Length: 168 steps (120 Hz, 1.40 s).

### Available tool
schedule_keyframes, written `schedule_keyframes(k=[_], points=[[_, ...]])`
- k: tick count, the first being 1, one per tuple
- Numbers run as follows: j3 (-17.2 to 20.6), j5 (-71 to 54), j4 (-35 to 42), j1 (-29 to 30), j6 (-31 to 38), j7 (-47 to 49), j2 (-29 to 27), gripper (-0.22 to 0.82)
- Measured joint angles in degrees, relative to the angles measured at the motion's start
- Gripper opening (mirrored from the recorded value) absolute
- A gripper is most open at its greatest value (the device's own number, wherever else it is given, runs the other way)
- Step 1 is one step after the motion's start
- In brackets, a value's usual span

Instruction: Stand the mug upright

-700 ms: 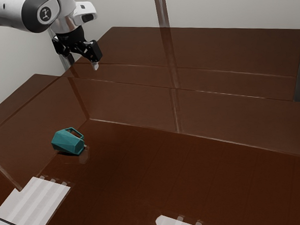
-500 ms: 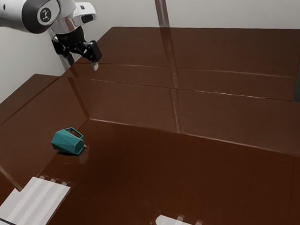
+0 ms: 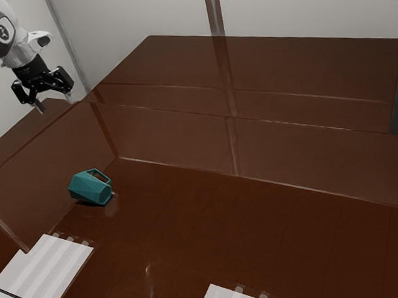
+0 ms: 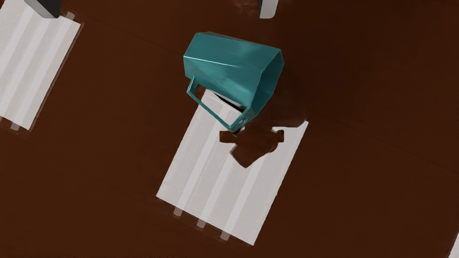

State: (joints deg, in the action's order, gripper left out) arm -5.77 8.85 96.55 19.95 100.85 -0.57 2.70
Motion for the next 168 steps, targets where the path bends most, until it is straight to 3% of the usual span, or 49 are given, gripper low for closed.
schedule_keyframes(k=[32,51,83,168], points=[[-5.63,9.37,-3.97,1.53,-1.93,-8.30,12.77,0.60],[-10.14,14.80,-8.81,1.95,-7.61,-14.24,19.94,0.60],[-11.61,21.00,-11.23,2.09,-13.82,-23.22,28.32,0.60],[-12.02,27.76,-5.25,0.47,-22.66,-34.38,29.35,0.60]])
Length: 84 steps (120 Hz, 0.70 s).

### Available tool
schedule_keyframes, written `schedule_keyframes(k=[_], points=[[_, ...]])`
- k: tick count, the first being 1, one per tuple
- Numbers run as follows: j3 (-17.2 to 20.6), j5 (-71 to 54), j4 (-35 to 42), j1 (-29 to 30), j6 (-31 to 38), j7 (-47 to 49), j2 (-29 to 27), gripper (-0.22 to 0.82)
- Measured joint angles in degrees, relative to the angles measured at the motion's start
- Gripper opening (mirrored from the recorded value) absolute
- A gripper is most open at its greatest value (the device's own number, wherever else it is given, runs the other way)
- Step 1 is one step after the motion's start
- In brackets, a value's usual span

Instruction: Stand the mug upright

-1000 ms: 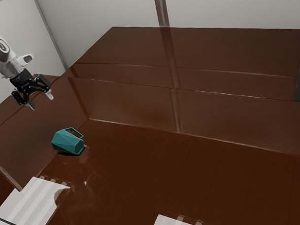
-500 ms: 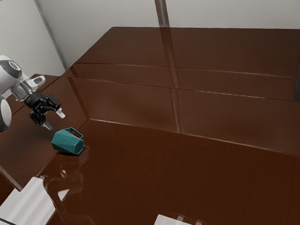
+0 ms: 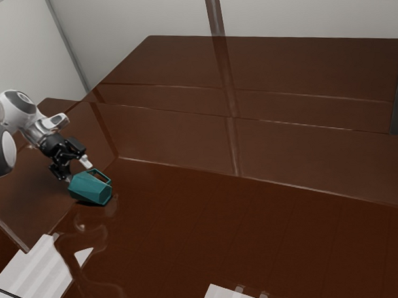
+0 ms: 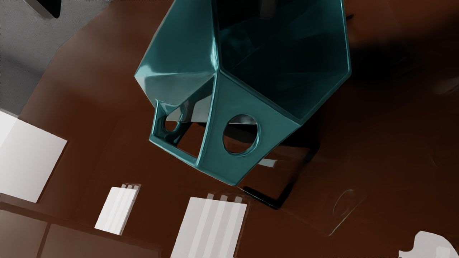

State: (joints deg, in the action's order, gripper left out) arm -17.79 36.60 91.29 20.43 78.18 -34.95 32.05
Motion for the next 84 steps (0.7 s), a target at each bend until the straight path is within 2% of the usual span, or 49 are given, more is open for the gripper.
schedule_keyframes(k=[21,29,43,52,68,84], points=[[0.77,1.96,0.50,-0.47,-0.67,-0.78,0.17,0.58],[0.81,2.42,0.76,-0.49,-0.81,-0.87,0.40,0.47],[0.76,2.59,1.39,-0.50,-0.90,0.29,0.48,0.17],[0.79,2.51,1.37,-0.53,-0.97,1.16,0.32,0.05],[1.80,2.31,1.01,-1.06,-1.10,2.74,-0.54,-0.08],[3.12,2.10,0.91,-1.41,-1.13,4.30,-1.52,-0.13]])
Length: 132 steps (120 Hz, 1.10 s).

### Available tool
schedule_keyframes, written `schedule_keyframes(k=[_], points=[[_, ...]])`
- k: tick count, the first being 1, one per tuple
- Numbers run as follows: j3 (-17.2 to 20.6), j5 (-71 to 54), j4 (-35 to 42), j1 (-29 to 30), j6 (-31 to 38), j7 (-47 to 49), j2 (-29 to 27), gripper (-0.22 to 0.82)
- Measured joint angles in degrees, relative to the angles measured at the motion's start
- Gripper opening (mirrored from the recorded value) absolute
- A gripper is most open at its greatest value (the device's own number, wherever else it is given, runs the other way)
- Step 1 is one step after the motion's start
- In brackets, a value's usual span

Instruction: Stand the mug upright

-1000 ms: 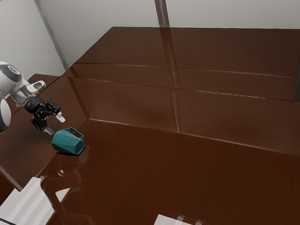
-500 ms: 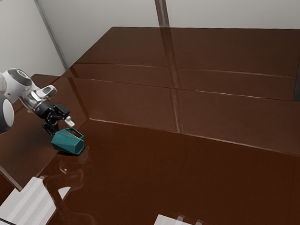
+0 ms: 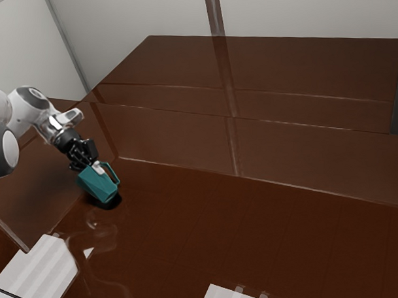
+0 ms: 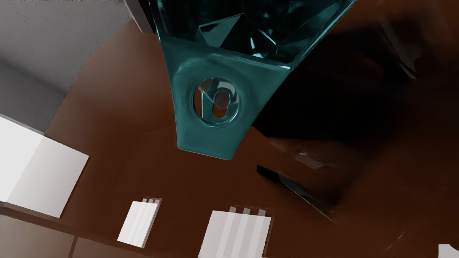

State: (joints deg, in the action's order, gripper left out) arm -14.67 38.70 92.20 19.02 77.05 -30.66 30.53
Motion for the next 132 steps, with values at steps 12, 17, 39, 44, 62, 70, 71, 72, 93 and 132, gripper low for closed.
schedule_keyframes(k=[12,17,39,44,62,70,71,72,93,132], points=[[0.39,-0.32,0.01,-0.36,0.21,0.95,-0.32,-0.15],[0.66,-0.79,0.01,-0.52,0.44,1.31,-0.65,-0.15],[0.91,-2.02,0.02,-0.77,1.40,2.76,-1.04,-0.17],[1.00,-2.22,0.02,-0.84,1.64,3.06,-1.28,-0.17],[4.51,-7.52,0.90,-3.44,5.82,4.16,-7.48,-0.18],[7.97,-12.35,3.56,-4.86,9.92,4.80,-11.72,-0.18],[8.46,-13.08,4.01,-5.10,10.54,4.89,-12.34,-0.18],[8.87,-13.76,4.39,-5.36,11.13,4.99,-12.88,-0.18],[16.26,-29.64,15.85,-10.81,26.34,8.09,-24.12,-0.18],[22.82,-47.61,29.92,-19.65,41.45,21.92,-35.04,-0.18]])
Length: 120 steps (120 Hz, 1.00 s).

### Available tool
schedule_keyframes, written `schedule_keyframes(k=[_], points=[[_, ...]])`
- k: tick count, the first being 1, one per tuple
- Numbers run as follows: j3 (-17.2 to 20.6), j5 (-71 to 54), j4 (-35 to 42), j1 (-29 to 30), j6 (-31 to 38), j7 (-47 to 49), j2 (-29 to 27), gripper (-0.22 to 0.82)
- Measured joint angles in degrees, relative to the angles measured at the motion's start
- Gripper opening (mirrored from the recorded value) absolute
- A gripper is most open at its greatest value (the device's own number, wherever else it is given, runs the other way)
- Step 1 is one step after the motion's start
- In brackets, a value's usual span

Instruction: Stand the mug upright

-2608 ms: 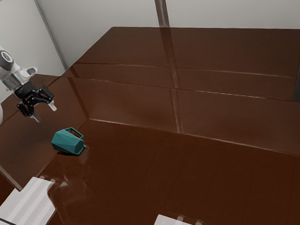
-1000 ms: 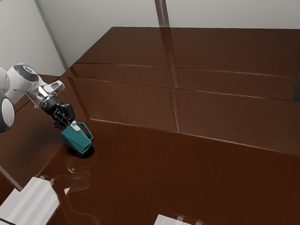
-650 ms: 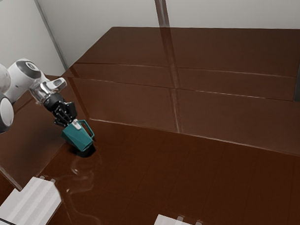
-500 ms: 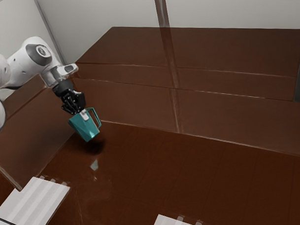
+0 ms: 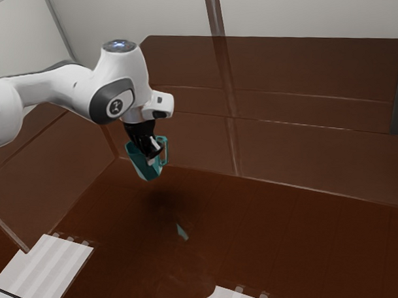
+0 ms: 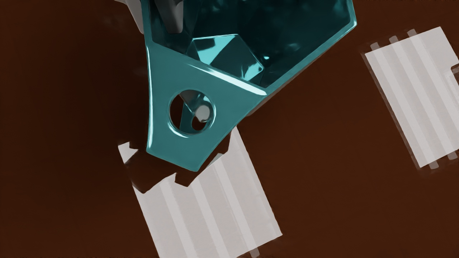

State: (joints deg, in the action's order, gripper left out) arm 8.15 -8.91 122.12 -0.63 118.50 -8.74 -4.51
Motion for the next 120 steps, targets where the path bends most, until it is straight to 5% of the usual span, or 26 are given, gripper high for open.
schedule_keyframes(k=[37,120], points=[[2.27,-1.03,5.73,3.03,5.45,12.84,-2.18,-0.18],[2.36,-0.76,6.92,3.44,12.35,27.33,5.99,-0.18]])
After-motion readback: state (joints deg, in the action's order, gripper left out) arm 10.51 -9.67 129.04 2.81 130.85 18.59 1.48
